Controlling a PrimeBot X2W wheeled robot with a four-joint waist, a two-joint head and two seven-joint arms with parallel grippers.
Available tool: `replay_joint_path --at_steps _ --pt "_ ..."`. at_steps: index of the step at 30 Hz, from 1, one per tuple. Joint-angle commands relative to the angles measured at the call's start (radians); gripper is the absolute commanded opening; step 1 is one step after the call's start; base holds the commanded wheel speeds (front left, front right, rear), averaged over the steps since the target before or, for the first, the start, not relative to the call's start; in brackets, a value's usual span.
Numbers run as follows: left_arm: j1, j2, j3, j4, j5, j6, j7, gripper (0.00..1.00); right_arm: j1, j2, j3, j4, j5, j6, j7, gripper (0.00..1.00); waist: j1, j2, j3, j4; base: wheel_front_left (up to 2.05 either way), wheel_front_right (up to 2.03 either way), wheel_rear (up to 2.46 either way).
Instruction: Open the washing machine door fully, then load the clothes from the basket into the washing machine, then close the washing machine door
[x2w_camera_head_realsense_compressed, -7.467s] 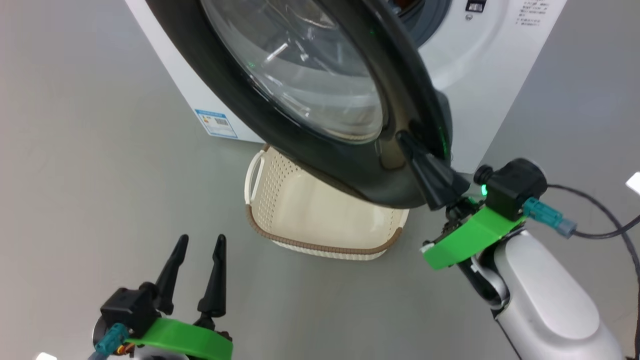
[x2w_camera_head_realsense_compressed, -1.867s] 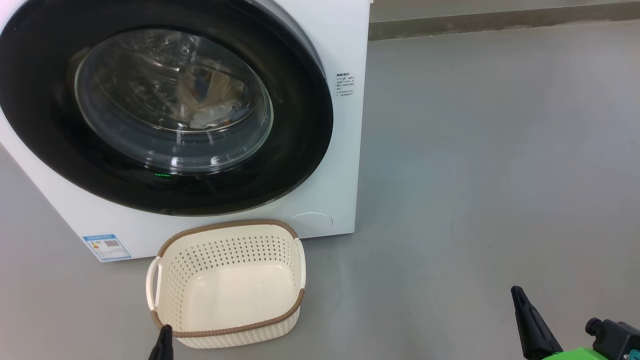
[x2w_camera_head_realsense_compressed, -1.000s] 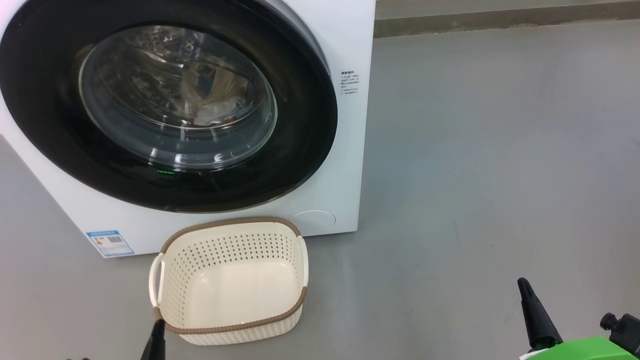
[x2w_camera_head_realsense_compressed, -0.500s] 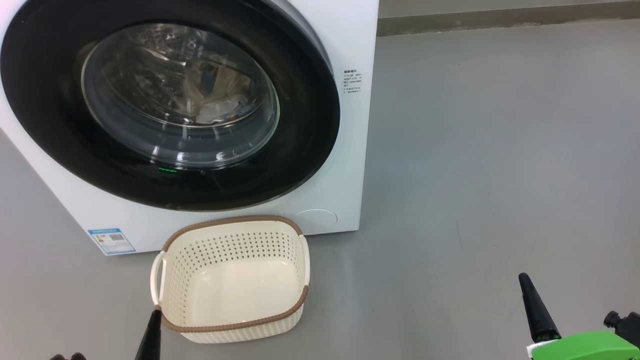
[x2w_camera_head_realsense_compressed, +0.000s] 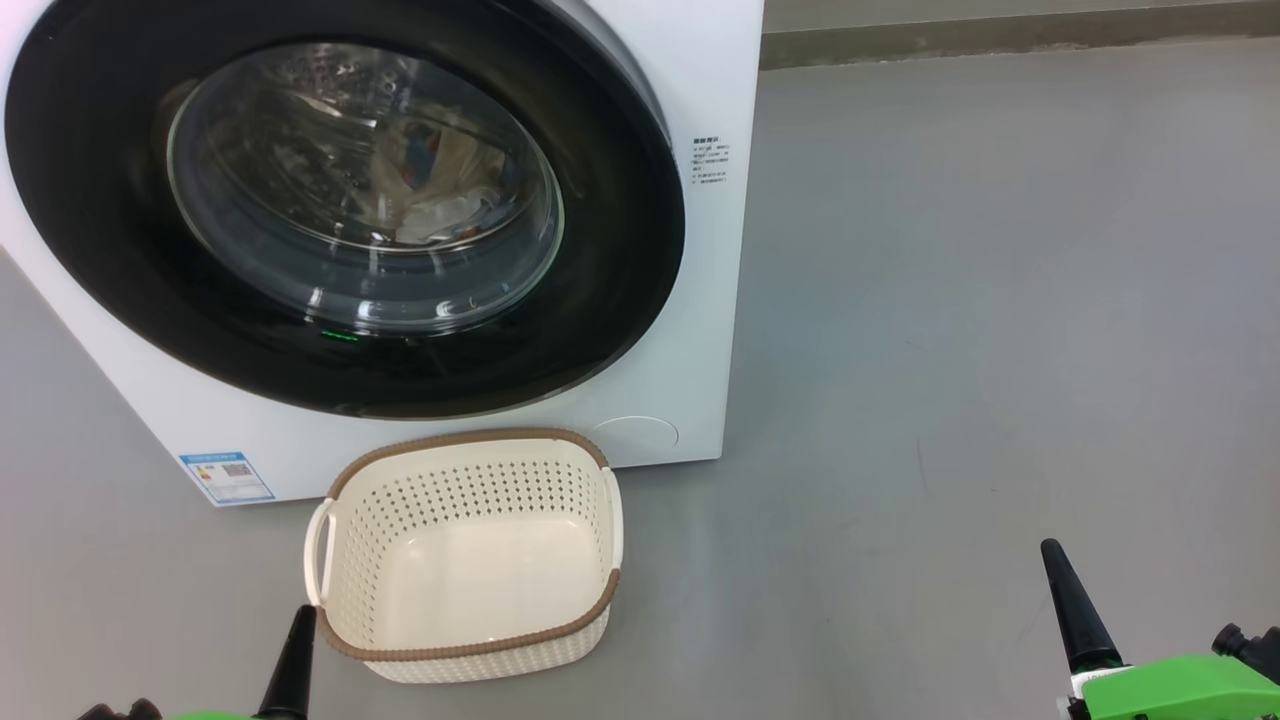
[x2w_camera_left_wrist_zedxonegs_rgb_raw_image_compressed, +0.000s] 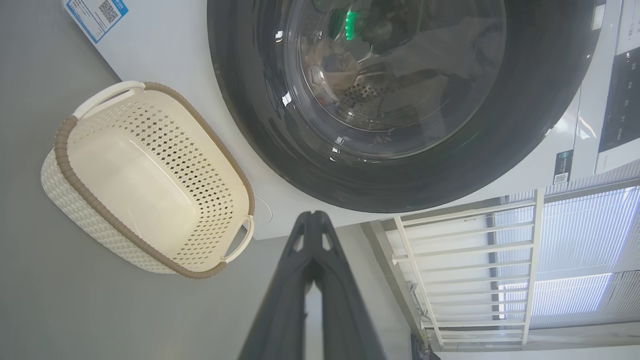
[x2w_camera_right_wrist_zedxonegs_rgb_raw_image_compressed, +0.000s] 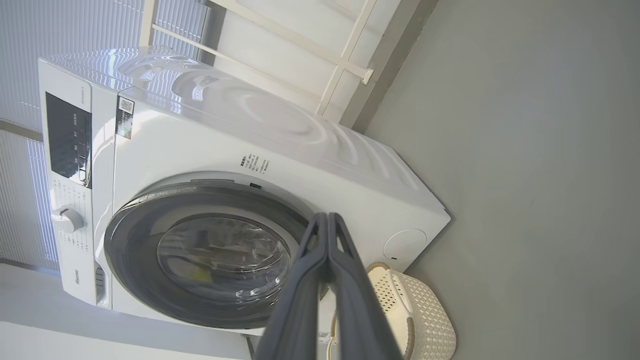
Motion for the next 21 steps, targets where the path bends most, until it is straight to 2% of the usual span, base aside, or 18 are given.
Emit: replay_joint_path --at_steps 1,21 --pt "-0.046 0.018 0.030 -0.019 -0.027 -0.002 0.008 0.00 -0.048 -0.004 0.011 -0.021 0.034 -0.004 0.009 0.00 -0.0001 0.0000 0.000 0.001 0.00 0.00 0.00" --pt "-0.079 0.019 0.064 -0.016 -0.220 -0.003 0.067 0.00 -0.079 0.007 -0.006 -0.001 0.254 -0.005 0.069 0.00 -0.0001 0.0000 0.005 0.009 0.00 0.00 0.00"
